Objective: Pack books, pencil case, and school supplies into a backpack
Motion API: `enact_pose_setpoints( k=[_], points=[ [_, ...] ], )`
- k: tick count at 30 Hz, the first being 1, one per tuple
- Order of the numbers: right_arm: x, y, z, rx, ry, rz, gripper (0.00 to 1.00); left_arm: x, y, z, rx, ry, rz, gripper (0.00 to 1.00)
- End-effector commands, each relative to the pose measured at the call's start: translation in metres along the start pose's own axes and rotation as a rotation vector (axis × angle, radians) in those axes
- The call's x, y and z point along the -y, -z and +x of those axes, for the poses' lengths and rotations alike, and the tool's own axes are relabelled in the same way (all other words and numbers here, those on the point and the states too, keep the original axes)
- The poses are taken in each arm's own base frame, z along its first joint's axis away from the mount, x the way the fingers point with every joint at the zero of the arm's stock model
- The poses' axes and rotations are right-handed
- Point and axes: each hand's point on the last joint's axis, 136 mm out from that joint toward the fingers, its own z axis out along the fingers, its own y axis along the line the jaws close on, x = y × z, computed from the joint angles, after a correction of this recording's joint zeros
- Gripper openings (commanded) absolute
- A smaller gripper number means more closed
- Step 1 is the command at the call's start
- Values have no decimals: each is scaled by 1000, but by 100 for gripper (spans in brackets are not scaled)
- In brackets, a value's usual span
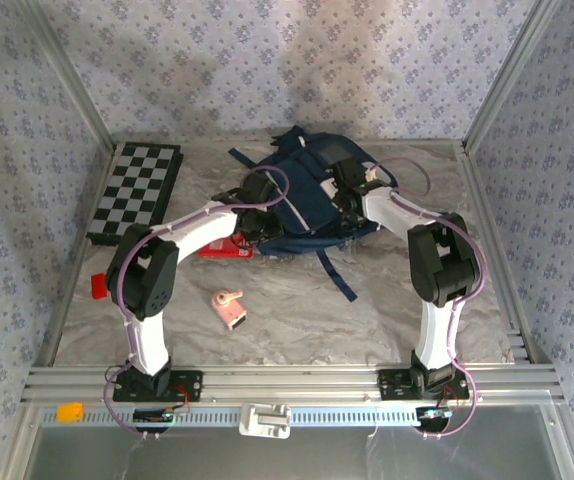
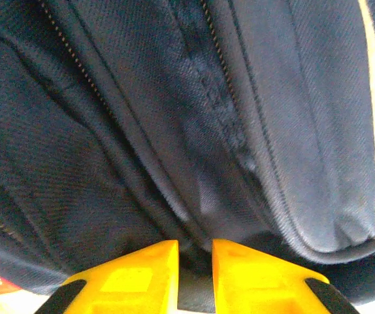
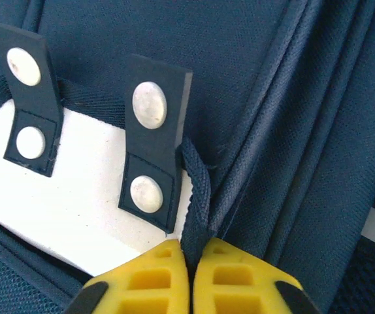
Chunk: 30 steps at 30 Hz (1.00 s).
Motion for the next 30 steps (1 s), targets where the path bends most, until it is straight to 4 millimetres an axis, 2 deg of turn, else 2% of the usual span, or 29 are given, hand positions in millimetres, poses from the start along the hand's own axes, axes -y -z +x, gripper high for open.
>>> enact_pose_setpoints(
  k=[1,4,7,11,15,18,20,23,26,28,30],
  points=[
    [-3,15,-26,89,-2,-49,2,3,13,9,1,-13,-35,21],
    [-2,27,-29,116,-19,-115,0,12,12,20,4,-2,-10,23],
    [4,42,-31,124,-30,-152,0,16,4,21,14,10,4,23],
    [37,63,-23,133,-65,-151,0,12,-12,20,10,0,-28,23],
    [69,83,-6,130,-100,-183,0,28,-21,4,54,-43,15,24],
    [94,96,3,131,-159,-189,0,47,-27,-12,77,-93,49,24],
    [93,99,8,116,-195,-264,0,62,-32,-20,85,-136,80,26],
    [88,105,9,94,-211,-293,0,83,-22,-33,118,-192,132,28],
    [84,116,4,111,-229,-319,0,90,2,-37,133,-228,147,37],
    [85,121,2,116,-247,-330,0,91,23,-27,139,-220,150,41],
    [86,124,2,115,-261,-334,0,99,39,-8,154,-239,181,45]
  ],
)
